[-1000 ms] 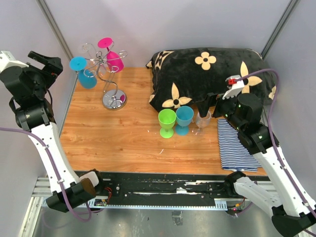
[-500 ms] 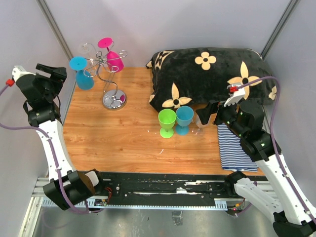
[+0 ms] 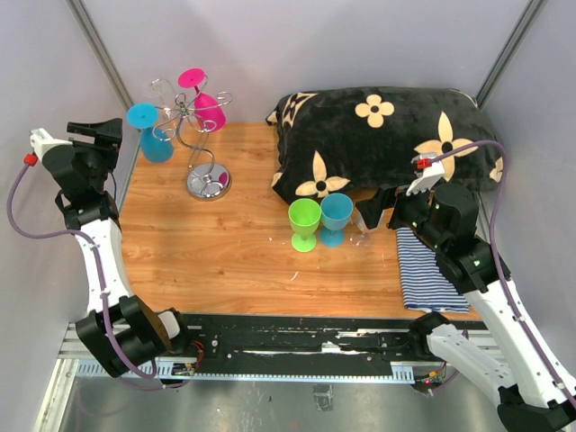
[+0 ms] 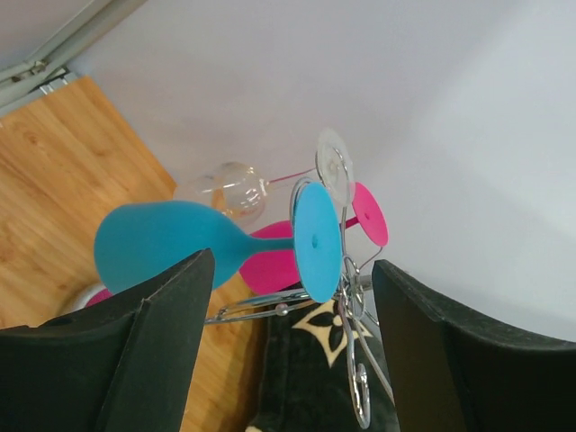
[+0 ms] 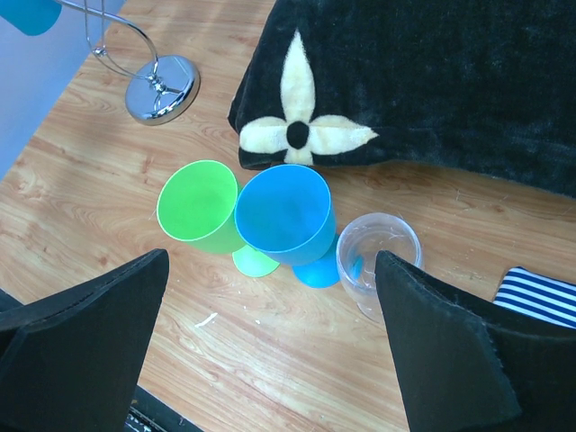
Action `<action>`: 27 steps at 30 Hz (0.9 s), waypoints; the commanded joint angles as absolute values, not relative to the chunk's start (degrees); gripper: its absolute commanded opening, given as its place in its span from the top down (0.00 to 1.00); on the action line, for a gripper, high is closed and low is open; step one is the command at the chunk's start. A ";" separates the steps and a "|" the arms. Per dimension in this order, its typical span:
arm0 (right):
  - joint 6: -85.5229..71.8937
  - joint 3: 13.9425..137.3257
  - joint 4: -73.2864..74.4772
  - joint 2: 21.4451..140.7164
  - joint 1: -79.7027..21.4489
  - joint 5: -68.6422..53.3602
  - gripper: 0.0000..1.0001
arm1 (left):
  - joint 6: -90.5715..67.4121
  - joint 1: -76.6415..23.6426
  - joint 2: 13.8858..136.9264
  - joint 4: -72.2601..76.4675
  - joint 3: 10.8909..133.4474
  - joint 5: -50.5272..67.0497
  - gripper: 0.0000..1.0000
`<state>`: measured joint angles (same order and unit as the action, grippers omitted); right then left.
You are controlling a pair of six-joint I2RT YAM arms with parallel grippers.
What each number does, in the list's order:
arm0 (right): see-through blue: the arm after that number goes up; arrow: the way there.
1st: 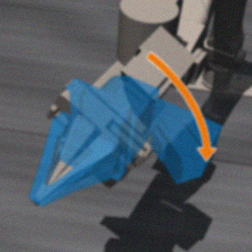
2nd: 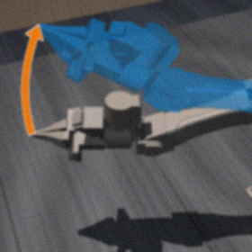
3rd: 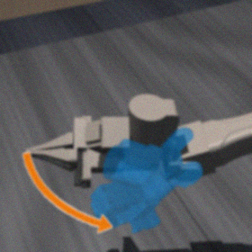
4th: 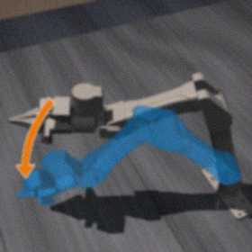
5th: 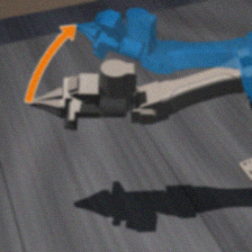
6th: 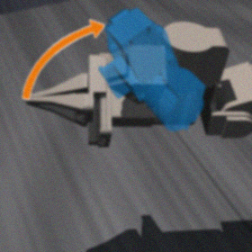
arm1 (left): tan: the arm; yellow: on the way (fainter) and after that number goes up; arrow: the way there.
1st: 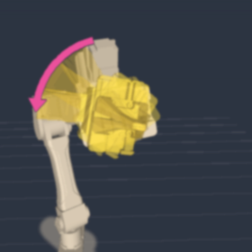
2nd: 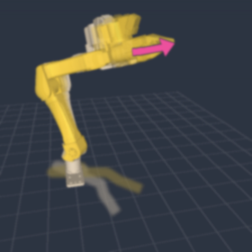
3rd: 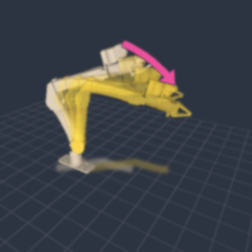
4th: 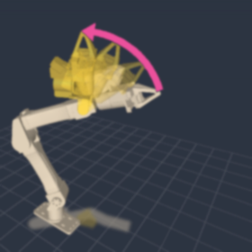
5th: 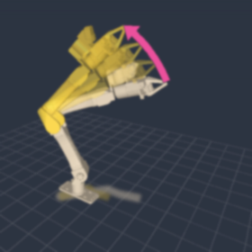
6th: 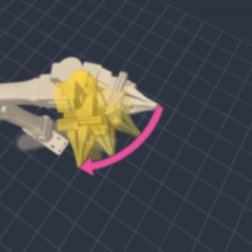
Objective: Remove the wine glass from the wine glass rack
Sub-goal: Pick up the wine glass from the wine rack.
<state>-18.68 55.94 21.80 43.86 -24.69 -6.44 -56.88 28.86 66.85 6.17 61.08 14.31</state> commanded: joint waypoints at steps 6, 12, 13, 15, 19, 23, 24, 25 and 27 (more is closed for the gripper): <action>-19.23 55.72 21.96 43.94 -23.64 -7.52 0.02 | -61.41 28.98 71.09 13.55 60.09 21.32 0.30; -20.06 55.35 21.70 44.21 -23.64 -7.66 0.02 | -61.26 27.53 72.60 14.87 59.67 23.83 0.32; -20.05 55.43 21.73 44.21 -23.64 -7.78 0.02 | -61.34 27.14 72.82 15.01 59.67 23.74 0.34; -20.00 55.46 21.80 44.21 -23.64 -7.93 0.02 | -61.82 26.79 73.32 15.28 59.70 23.46 0.42; -19.61 55.72 22.12 43.84 -23.64 -7.79 0.02 | -63.09 26.76 72.88 15.56 59.32 21.39 0.47; -19.50 55.72 22.14 43.59 -23.64 -7.60 0.02 | -63.55 26.75 72.91 15.57 59.19 21.38 0.49; -19.58 55.77 22.11 43.67 -23.64 -7.66 0.02 | -63.70 26.74 72.90 15.64 59.05 21.32 0.49; -19.53 55.85 22.11 43.72 -23.69 -7.87 0.02 | -63.84 26.72 72.87 15.76 58.81 21.28 0.50; -19.46 56.17 22.38 43.70 -23.64 -8.07 0.02 | -64.02 26.79 72.86 16.84 58.10 21.26 0.53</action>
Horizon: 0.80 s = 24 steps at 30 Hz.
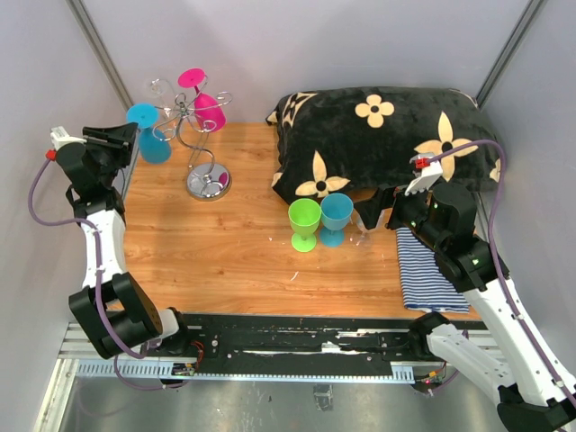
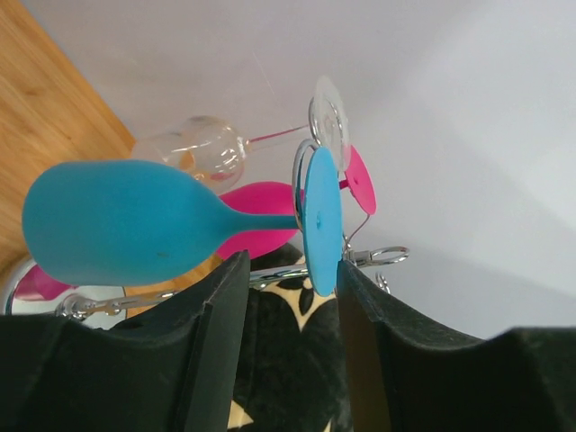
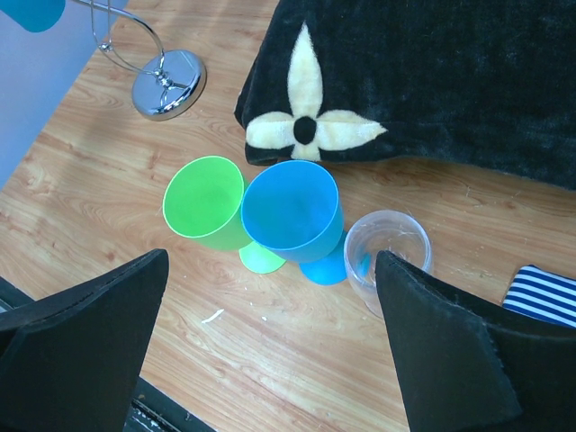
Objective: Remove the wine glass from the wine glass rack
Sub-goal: Pick up the wine glass from the wine rack.
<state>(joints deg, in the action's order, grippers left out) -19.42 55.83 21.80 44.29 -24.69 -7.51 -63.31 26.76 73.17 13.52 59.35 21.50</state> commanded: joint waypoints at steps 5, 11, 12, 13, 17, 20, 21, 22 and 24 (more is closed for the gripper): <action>-18.47 56.53 22.58 42.71 -23.64 -7.82 0.02 | -64.61 26.78 73.47 17.62 57.47 21.66 0.59; -18.11 56.99 22.93 42.73 -23.64 -7.72 0.02 | -65.75 26.72 72.86 19.76 57.04 22.35 0.67; -18.31 56.77 22.89 42.65 -23.64 -7.62 0.02 | -66.01 26.72 72.93 19.95 57.08 22.59 0.68; -18.67 56.50 22.63 42.59 -23.64 -7.50 0.02 | -66.23 26.73 73.07 20.02 57.22 22.96 0.68; -19.29 56.03 21.51 42.88 -23.65 -8.29 0.02 | -66.36 26.73 73.05 20.34 57.39 24.22 0.71; -19.62 57.77 22.88 43.49 -23.64 -8.70 0.02 | -67.66 26.85 73.03 22.05 56.70 25.54 0.72; -19.81 58.19 23.34 43.38 -23.64 -8.59 0.02 | -67.86 26.82 73.11 22.17 56.65 25.64 0.72; -19.98 58.29 23.64 43.15 -23.64 -8.50 0.02 | -68.29 26.86 73.12 22.69 56.33 25.74 0.72; -20.61 57.95 23.73 42.26 -23.64 -7.66 0.02 | -69.56 26.86 73.36 24.38 55.57 26.05 0.74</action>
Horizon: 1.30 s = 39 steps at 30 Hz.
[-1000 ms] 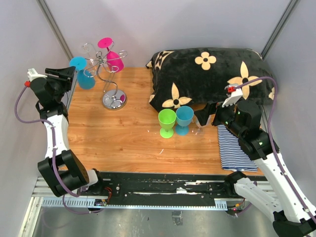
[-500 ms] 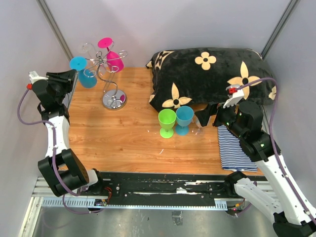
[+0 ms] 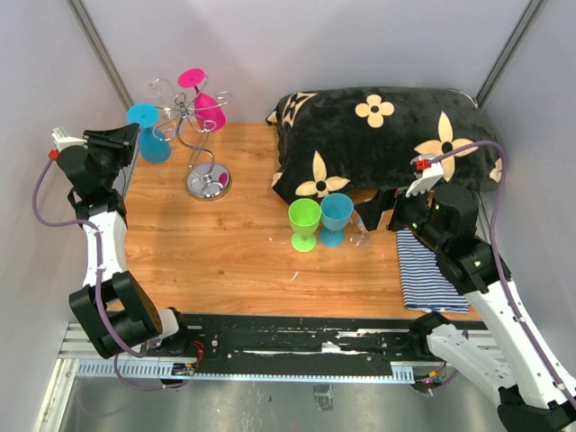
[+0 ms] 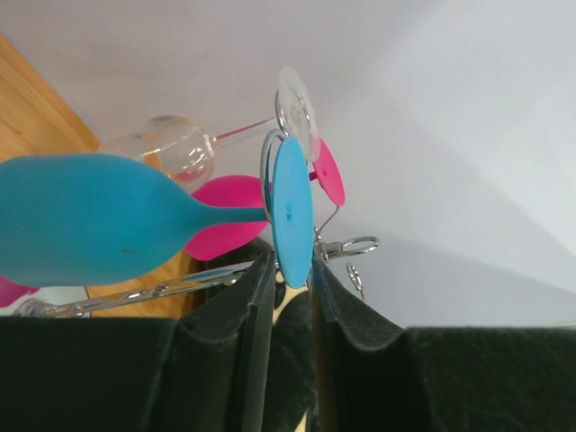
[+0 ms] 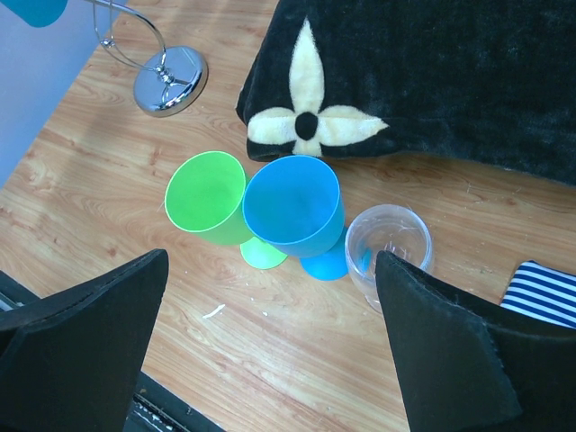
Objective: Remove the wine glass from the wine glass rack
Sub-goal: Pick up the wine glass from the wine rack.
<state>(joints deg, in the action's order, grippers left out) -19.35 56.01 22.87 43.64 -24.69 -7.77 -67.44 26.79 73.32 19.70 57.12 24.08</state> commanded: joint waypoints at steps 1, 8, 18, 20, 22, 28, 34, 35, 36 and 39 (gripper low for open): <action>-20.93 57.56 23.55 41.79 -23.64 -7.29 0.02 | -69.88 26.81 73.57 25.00 55.40 26.24 0.75; -21.81 56.17 23.79 40.43 -23.64 -6.56 0.02 | -69.95 26.84 74.00 25.40 55.13 26.24 0.82; -21.65 56.74 24.39 40.67 -23.64 -6.15 0.02 | -71.89 26.81 73.55 25.09 54.07 24.75 0.93; -21.71 56.78 24.46 40.77 -23.65 -6.36 0.02 | -71.77 26.81 72.95 24.72 54.05 24.54 0.93; -21.68 57.19 24.77 40.87 -23.64 -6.43 0.02 | -71.72 26.81 72.34 24.05 54.05 24.00 0.93; -21.28 57.74 26.63 39.82 -23.65 -5.08 0.02 | -71.51 26.83 70.96 22.69 54.03 22.35 0.85; -21.27 57.24 26.39 39.84 -23.64 -5.42 0.02 | -70.40 26.87 71.13 22.15 54.99 22.16 0.78; -21.27 57.31 26.41 39.96 -23.64 -5.51 0.02 | -70.28 26.86 71.29 22.07 55.28 22.41 0.76; -21.27 57.38 26.36 39.99 -23.64 -5.60 0.02 | -70.31 26.84 71.56 22.06 55.45 22.68 0.74; -21.34 57.82 26.37 39.68 -23.64 -5.79 0.02 | -71.08 26.86 72.34 22.57 55.57 23.62 0.72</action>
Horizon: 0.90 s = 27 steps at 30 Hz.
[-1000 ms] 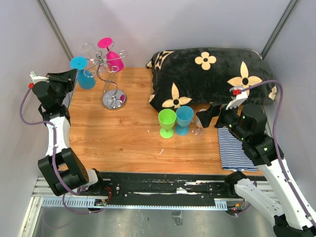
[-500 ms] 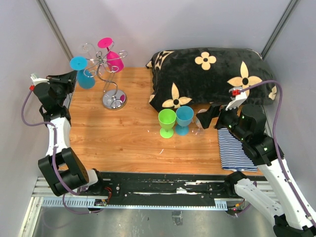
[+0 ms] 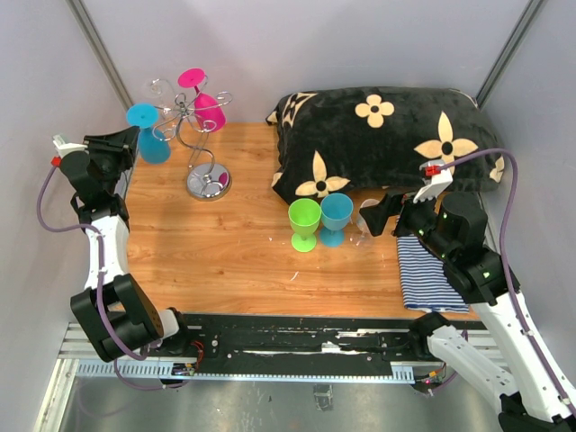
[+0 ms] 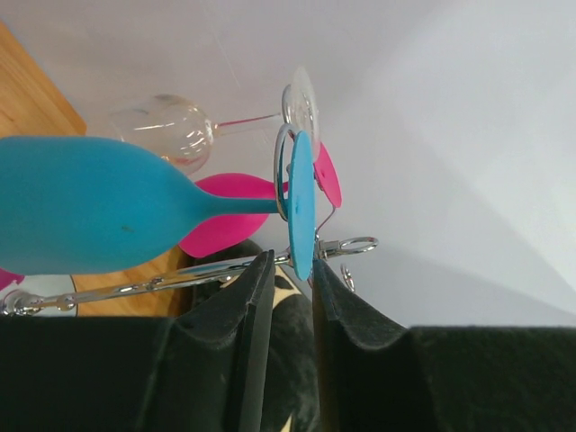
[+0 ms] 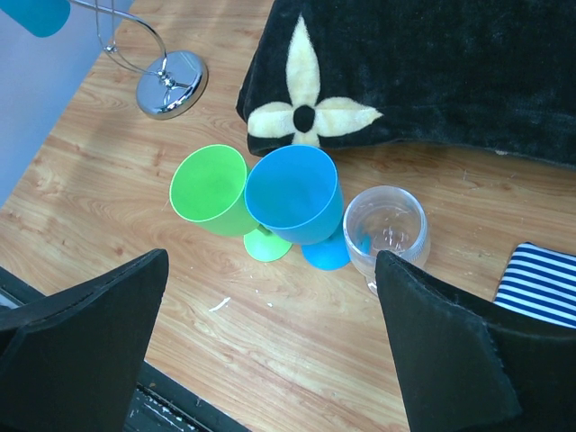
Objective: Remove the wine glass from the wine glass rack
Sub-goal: Pick up the wine glass from the wine rack.
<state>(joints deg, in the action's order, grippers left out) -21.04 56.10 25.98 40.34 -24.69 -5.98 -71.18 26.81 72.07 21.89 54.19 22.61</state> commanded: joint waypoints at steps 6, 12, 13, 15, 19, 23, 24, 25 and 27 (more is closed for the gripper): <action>-21.14 57.80 26.28 38.48 -23.64 -4.96 0.01 | -71.57 26.81 73.63 22.43 56.28 24.76 0.67; -21.01 57.87 26.28 38.76 -23.66 -5.50 0.01 | -71.67 26.85 74.00 22.61 56.78 24.88 0.60; -21.07 57.77 26.29 38.67 -23.71 -5.46 0.02 | -71.76 26.85 74.00 22.66 56.73 24.92 0.59; -21.03 57.70 26.33 38.59 -23.65 -5.30 0.02 | -71.93 26.81 74.09 22.97 56.62 24.94 0.57; -21.07 57.57 26.28 38.66 -23.65 -5.40 0.01 | -72.80 26.83 74.01 24.42 56.18 24.96 0.57; -20.99 57.56 26.46 38.73 -23.64 -5.78 0.01 | -73.61 25.95 73.39 29.28 54.08 23.24 0.61; -20.86 57.38 26.53 38.43 -23.66 -5.61 0.01 | -73.79 25.40 73.00 29.84 53.53 22.20 0.61; -20.83 57.08 26.49 38.09 -23.66 -5.22 0.01 | -73.78 24.84 72.56 30.31 52.94 21.07 0.61; -20.54 56.17 26.21 37.29 -23.64 -4.55 0.01 | -73.32 23.42 71.81 31.06 52.32 19.12 0.59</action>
<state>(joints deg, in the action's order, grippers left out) -21.02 56.40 26.06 38.83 -24.69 -5.91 -73.30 25.63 73.56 26.37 54.00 22.57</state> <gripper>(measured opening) 0.986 0.400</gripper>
